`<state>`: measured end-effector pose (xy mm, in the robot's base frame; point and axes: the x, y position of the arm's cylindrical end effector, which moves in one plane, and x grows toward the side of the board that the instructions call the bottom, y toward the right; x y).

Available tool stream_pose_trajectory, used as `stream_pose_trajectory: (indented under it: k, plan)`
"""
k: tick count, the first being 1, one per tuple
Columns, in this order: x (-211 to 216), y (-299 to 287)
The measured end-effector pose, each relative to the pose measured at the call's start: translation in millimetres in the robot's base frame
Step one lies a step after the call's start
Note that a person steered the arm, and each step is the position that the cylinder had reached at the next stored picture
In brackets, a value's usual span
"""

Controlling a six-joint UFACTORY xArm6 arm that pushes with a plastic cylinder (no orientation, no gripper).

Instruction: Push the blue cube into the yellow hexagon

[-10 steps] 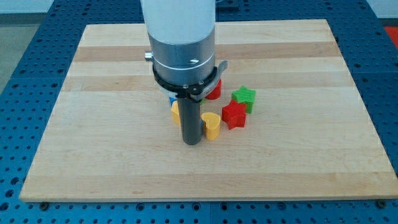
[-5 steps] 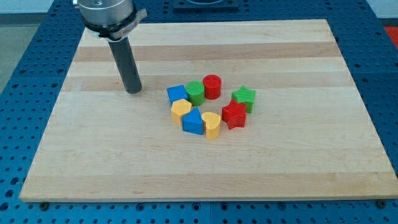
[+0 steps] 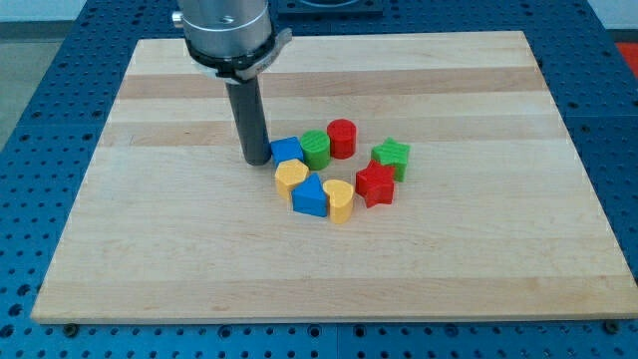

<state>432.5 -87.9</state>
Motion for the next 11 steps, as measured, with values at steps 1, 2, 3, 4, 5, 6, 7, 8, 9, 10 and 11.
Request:
stream_pose_trajectory:
  k: [1, 2, 3, 4, 5, 6, 7, 8, 9, 10, 11]
  plan:
    - [1.4, 2.9]
    - [-6.1, 2.9]
    - [-40.2, 2.9]
    - [-67.0, 22.1]
    - [-77.1, 42.4]
    - [-77.1, 57.5]
    - [-70.3, 66.9]
    - [-42.8, 44.3]
    - [-23.1, 34.0]
    - [-21.6, 33.7]
    - [-40.2, 33.7]
